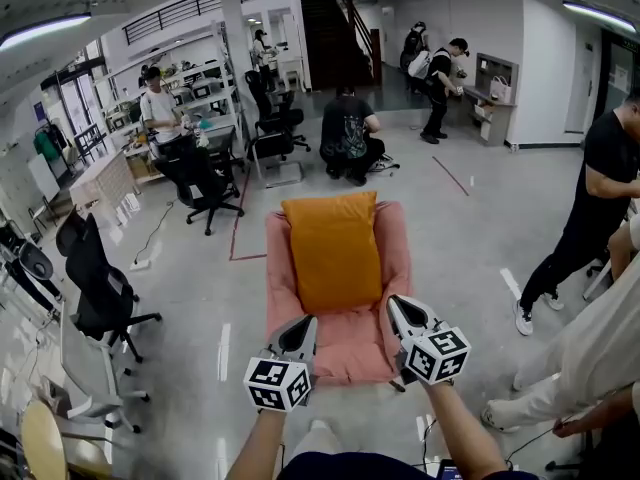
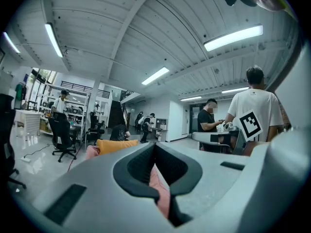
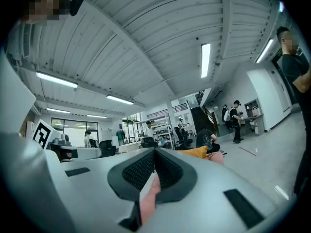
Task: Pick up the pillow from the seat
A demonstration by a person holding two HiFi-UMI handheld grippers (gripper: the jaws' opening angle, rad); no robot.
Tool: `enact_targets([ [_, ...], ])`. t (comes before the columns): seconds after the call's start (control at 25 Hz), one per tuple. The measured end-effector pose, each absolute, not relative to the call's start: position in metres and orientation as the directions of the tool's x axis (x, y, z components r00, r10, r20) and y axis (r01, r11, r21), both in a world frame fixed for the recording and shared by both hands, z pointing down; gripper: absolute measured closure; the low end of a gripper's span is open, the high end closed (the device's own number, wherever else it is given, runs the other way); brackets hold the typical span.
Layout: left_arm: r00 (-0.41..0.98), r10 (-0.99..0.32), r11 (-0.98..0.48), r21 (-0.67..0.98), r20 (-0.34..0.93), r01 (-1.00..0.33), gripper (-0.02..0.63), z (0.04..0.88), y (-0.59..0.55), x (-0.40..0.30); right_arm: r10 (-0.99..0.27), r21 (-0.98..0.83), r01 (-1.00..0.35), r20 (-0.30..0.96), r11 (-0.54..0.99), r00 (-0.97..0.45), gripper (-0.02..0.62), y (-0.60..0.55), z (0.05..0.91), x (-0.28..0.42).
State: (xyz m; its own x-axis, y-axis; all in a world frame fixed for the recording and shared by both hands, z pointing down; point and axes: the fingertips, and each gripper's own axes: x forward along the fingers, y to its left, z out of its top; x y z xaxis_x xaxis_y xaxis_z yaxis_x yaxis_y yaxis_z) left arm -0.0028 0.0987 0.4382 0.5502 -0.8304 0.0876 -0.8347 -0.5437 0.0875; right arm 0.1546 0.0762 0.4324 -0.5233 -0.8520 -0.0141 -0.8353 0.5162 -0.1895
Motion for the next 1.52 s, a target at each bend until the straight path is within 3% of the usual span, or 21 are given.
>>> enact_targets([
  [1.52,0.553,-0.826,-0.546,0.089,0.109,-0.833,0.601,0.452,-0.007,-0.010,-0.853,-0.223,-0.833,0.006,0.507,-0.521,0.575,-0.034,0.450,0.145],
])
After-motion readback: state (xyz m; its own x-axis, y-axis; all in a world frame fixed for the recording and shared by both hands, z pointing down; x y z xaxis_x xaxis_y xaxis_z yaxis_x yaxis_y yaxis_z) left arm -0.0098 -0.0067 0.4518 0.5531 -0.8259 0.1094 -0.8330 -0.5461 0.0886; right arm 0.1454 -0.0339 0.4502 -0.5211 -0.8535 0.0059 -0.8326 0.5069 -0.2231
